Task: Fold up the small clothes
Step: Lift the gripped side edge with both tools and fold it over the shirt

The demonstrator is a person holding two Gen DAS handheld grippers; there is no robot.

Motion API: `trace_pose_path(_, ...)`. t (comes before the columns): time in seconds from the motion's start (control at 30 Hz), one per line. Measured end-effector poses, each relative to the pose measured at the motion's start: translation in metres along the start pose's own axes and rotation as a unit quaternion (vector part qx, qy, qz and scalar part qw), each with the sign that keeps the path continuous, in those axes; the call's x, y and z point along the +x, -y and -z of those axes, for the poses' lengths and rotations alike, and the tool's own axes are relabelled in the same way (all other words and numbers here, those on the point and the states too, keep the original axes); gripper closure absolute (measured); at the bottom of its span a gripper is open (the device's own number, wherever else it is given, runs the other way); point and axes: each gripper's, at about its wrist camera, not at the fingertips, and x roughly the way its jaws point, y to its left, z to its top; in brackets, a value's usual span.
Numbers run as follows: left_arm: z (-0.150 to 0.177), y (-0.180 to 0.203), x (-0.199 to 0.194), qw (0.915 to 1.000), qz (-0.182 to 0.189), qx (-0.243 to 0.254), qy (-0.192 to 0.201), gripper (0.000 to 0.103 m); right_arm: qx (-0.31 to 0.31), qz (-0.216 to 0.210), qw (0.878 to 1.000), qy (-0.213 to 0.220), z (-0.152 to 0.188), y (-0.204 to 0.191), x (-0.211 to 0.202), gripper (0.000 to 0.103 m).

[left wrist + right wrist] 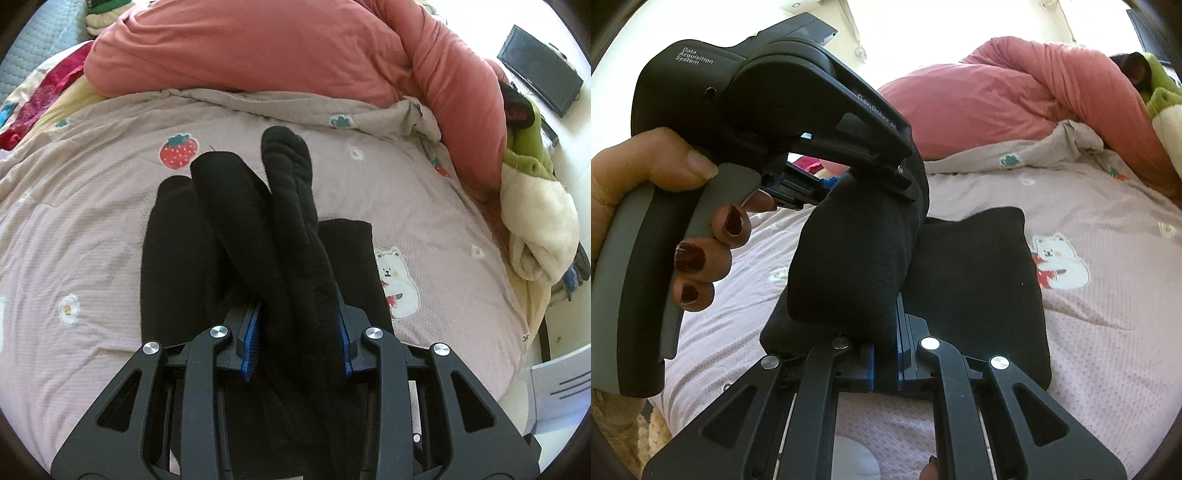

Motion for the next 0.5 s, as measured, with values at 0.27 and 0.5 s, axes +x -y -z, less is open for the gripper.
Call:
trace_pose_path(0.27,0.002,0.011,0.016,0.9999,0.0,0.008,-0.014,0.074,0.022,-0.004,1.0,-0.015,0.007,0.01,0.002,0.096)
trace_pose_path(0.5,0.001,0.019,0.027,0.9995,-0.006,0.018,-0.025,0.071,0.041,-0.004,0.999,-0.021,0.012,0.015,0.002,0.095)
